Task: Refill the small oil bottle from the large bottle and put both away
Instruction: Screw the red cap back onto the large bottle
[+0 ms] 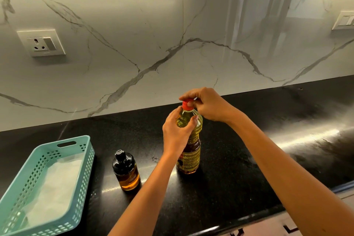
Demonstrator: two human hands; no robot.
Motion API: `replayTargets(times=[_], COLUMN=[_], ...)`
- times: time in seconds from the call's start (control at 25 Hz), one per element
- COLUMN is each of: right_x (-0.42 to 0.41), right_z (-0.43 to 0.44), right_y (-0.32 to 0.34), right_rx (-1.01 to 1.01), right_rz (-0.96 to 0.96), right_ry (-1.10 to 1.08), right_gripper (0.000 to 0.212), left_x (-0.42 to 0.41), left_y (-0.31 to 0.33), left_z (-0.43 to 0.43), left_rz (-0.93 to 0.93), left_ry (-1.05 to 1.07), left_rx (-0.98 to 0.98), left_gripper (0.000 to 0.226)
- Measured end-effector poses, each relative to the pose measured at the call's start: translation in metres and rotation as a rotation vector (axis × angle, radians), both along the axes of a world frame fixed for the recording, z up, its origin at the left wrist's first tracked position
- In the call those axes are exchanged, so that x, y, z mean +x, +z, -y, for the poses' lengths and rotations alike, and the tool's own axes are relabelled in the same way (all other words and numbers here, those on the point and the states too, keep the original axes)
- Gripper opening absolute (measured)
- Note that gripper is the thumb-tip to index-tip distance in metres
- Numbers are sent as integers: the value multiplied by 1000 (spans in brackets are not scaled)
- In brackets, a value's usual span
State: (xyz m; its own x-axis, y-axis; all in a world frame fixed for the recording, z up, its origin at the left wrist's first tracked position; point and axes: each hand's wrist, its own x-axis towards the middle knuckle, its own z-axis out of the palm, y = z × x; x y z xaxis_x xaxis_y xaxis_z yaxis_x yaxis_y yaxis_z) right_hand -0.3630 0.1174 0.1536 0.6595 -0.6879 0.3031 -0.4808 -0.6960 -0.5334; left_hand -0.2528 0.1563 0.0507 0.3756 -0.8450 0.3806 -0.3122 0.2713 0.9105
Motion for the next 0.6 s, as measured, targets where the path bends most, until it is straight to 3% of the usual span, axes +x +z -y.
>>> replayTargets(times=[0.24, 0.6], right_x=[13, 3], right_z=[-1, -1], right_y=[-8, 2], right_rx=[-300, -219], right_rz=[-223, -291], right_ry=[-159, -72], right_gripper=[28, 35], left_x=[-2, -5], left_y=[1, -2], left_z=[3, 2], left_rz=[36, 26], left_ry=[51, 59], left_rx=[3, -41], left_gripper=[49, 49])
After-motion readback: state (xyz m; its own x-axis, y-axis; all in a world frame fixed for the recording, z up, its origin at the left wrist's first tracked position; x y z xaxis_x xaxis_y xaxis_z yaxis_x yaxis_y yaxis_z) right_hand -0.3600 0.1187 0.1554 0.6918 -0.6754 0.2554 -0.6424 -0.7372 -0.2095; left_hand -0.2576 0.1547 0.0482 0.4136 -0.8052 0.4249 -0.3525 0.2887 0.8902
